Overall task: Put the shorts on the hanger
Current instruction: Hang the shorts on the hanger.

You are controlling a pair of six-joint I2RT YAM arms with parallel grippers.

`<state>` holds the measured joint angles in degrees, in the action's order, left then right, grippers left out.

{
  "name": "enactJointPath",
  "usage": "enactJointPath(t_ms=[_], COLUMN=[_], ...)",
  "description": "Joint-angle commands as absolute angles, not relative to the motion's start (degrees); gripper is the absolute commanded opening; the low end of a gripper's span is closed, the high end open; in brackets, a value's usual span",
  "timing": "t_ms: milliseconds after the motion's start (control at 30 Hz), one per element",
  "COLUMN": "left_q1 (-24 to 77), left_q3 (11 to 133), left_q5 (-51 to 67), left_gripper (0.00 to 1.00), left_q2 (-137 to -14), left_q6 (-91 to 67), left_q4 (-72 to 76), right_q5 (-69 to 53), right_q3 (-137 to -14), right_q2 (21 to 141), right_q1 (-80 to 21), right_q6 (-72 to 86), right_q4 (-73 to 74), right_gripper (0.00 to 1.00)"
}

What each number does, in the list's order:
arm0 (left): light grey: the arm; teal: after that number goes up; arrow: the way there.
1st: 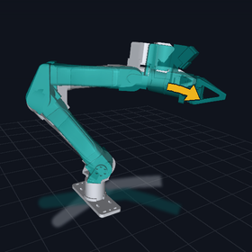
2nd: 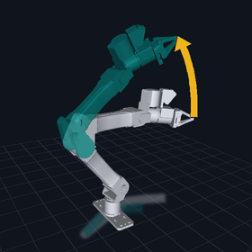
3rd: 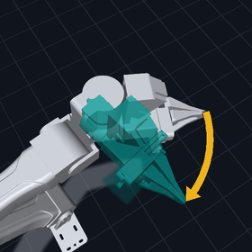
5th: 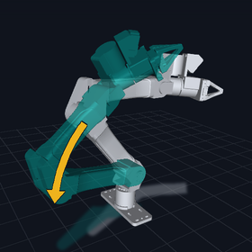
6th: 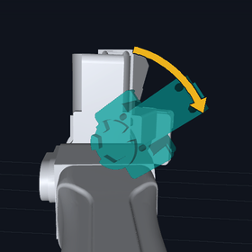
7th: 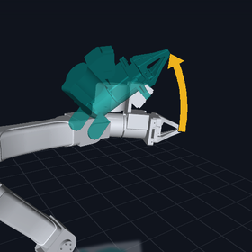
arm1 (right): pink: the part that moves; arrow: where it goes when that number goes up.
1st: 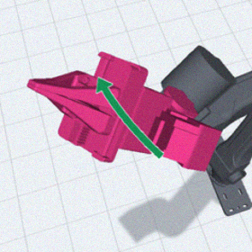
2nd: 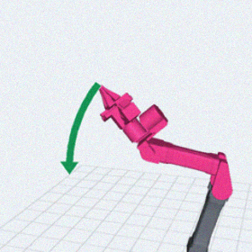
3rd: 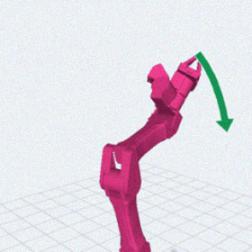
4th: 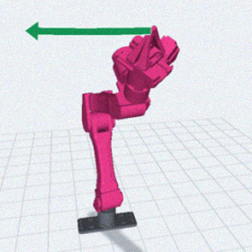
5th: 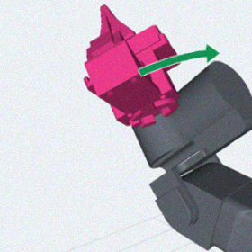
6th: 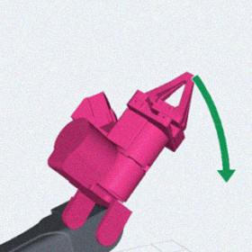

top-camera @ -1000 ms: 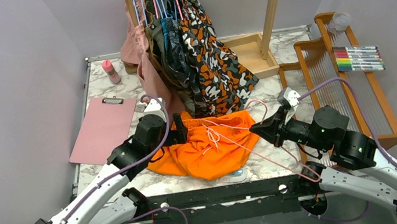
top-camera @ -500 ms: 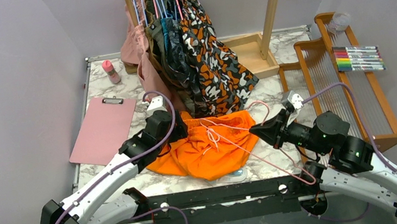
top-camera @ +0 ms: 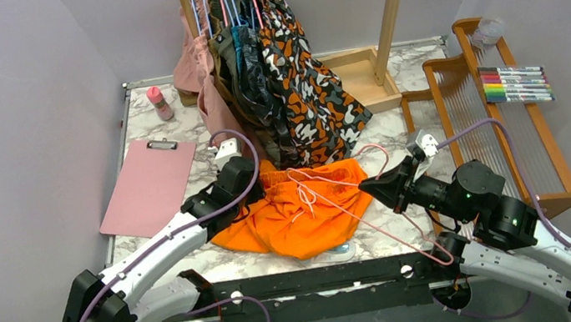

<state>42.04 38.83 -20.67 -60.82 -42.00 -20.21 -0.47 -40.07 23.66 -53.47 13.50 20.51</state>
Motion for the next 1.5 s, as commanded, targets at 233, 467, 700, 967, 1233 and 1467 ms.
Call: enactJointPath(t_ms=[233,467,700,967,1233,1467], left_q1=[41.7,41.7,41.7,41.7,41.7,41.7], left_q3=[39.3,38.8,39.3,47.8,45.7,47.6], left_q5=[-22.6,-21.5,-21.3,-18.0,-9.8,-8.9], left_gripper=[0.41,0.32,0.0,0.0,0.0,0.0], left_q2=[-64.7,-66.2,-62.7,-52.3,-49.9,-49.7], left_q6=[-42.5,-42.1,-39.7,-32.4,-33.8,-32.5], left_q4=[-17.7,-15.6,-18.2,-31.1,-32.0,-32.0], right_q5=[-0.6,-1.2,-0.7,-3.8,-14.2,-14.9], right_q3=[-39.5,-39.5,-40.4,-51.9,-52.4,-50.3], right_q2=[23.6,23.4,23.4,32.0,40.1,43.5], right_q1=[-53.8,-53.8,-53.8,-53.8,-53.8,-53.8], right_q6=[14.3,14.5,13.4,3.2,-0.5,-1.7], right_q4=[17.9,18.3,18.6,21.7,18.7,12.3], right_gripper=[0.01,0.01,0.01,0.01,0.01,0.01])
